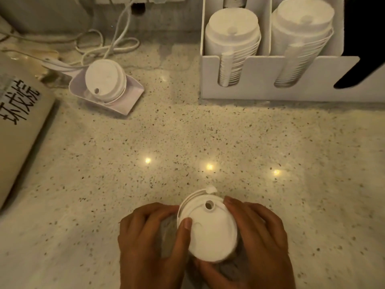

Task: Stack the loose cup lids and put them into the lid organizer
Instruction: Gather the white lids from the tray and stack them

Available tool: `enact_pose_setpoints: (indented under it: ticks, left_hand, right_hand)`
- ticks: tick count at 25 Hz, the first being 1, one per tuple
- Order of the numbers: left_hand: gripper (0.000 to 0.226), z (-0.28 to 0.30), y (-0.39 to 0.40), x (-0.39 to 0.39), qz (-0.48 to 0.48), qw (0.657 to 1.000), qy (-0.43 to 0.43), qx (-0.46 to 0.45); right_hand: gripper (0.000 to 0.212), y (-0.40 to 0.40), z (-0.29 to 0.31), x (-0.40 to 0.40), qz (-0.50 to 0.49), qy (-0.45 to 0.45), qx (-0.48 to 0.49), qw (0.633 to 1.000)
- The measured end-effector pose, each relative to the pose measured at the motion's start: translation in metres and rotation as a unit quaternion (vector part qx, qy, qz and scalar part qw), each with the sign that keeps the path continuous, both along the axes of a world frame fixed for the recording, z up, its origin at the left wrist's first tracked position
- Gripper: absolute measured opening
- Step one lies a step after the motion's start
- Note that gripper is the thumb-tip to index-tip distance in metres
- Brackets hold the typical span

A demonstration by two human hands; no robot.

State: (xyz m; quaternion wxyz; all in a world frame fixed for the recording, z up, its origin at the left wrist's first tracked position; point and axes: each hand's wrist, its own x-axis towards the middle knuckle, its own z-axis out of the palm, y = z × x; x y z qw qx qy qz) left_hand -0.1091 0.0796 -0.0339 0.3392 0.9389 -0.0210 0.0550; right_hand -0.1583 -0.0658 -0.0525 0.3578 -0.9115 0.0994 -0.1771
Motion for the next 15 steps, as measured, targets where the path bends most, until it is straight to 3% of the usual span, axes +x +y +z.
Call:
enact_pose_setpoints:
  ticks: [4,12,15]
  left_hand:
    - [0.041,-0.011,-0.002,-0.003,0.001,0.999,-0.052,0.0]
    - [0.03,-0.016,-0.005,-0.006,0.006,0.998,-0.056,-0.027]
    - [0.044,-0.019,-0.006,-0.006,0.007,0.998,-0.065,0.0]
  right_hand:
    - [0.073,-0.004,-0.007,0.006,0.009,0.019,-0.019,1.0]
    - [0.08,-0.002,-0.01,0.005,0.013,0.032,-0.087,0.996]
    - [0.091,0.0,-0.004,0.004,0.01,0.068,-0.091,0.994]
